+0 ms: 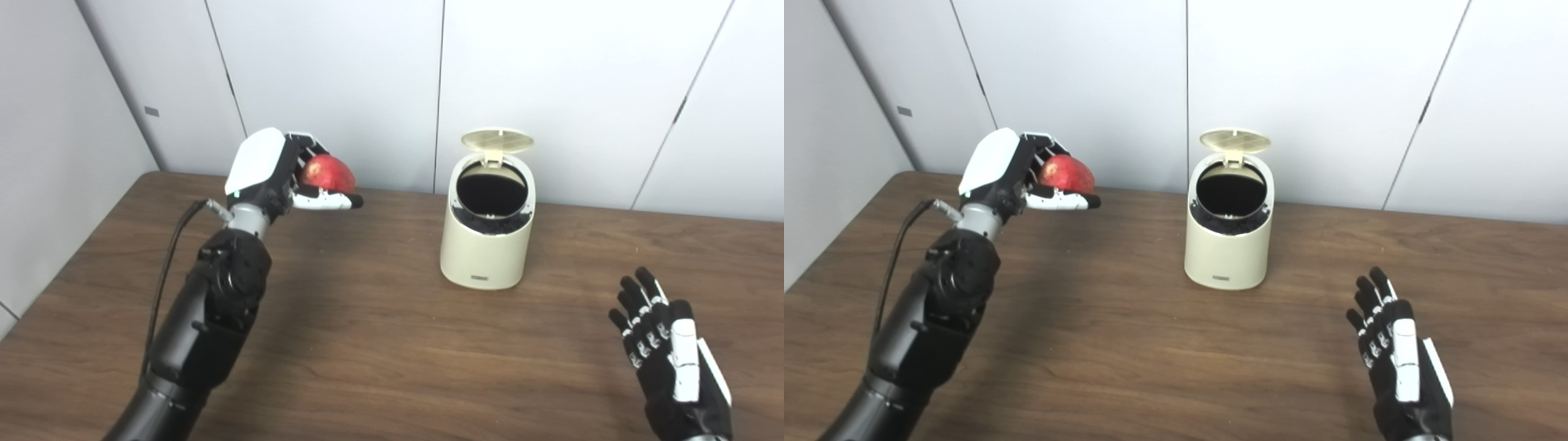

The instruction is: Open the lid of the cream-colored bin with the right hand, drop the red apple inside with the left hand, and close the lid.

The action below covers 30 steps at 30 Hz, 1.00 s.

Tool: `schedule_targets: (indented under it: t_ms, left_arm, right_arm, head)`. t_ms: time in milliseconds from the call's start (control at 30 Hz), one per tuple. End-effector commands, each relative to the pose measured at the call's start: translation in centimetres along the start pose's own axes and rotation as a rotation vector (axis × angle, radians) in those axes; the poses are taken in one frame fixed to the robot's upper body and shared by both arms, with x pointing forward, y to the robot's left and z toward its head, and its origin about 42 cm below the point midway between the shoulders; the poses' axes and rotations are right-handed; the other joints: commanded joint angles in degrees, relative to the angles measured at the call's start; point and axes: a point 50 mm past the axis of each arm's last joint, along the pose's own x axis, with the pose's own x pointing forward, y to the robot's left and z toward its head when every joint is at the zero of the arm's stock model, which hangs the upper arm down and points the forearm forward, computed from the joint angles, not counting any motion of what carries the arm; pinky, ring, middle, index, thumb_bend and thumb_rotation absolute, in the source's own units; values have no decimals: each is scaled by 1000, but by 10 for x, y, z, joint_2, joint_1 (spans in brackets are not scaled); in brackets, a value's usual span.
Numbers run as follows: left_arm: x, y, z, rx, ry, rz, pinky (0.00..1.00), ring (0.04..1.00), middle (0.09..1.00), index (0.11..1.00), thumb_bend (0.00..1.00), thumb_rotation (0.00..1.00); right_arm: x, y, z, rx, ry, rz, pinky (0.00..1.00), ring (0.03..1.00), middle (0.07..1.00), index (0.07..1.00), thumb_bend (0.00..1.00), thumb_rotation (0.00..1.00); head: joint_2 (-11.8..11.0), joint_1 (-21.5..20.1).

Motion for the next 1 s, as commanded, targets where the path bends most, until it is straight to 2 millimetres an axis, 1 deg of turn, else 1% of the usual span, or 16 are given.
schedule_targets:
  t_ms: [0,100,200,333,467,600,667,733,833,867,967]
  left_arm:
    - [4,20,21,-12,-87,138,345,420,517,492,474,0]
    - [-5,12,40,-53,-126,152,343,421,513,492,475,0]
    - [-14,8,58,-69,-165,155,323,409,500,502,473,0]
    - [-22,4,81,-98,-216,163,343,428,532,487,474,0]
    - [-26,-7,101,-141,-272,150,351,438,551,476,473,0]
    - [-24,-17,113,-162,-314,138,319,432,564,486,469,0]
    - [-22,-22,119,-175,-330,137,373,427,539,482,474,0]
    - [-19,-28,126,-200,-327,120,385,426,528,487,476,0]
    - [-13,-38,136,-232,-327,103,381,422,548,490,473,0]
    - [-11,-42,140,-240,-332,104,365,418,552,492,472,0]
    - [-4,-52,146,-258,-344,109,348,412,549,496,471,0]
  right_arm:
    - [6,4,13,-1,-91,4,978,993,968,974,492,975]
    - [6,6,13,7,-88,-2,970,985,957,963,490,947]
    - [5,8,11,6,-88,-4,974,987,960,968,480,942]
    - [4,10,12,7,-93,-10,972,982,957,968,493,932]
    - [5,10,15,40,-102,-16,970,981,960,964,502,912]
    - [4,8,15,27,-106,-24,999,983,966,969,516,936]
    - [3,8,14,22,-103,-28,1000,981,961,966,527,937]
    - [3,7,14,24,-102,-26,999,987,963,966,528,935]
    - [3,7,13,26,-100,-25,990,988,964,964,526,933]
    - [3,8,13,27,-99,-25,989,987,964,965,517,932]
    - [3,9,13,32,-91,-20,987,987,964,969,510,931]
  head:
    - [-1,-5]
    - [-8,-19]
    - [-15,-34]
    - [-16,-37]
    - [-22,-46]
    - [-29,-55]
    - [-32,-59]
    - [-33,-61]
    - [-33,-61]
    - [-33,-61]
    - [-35,-62]
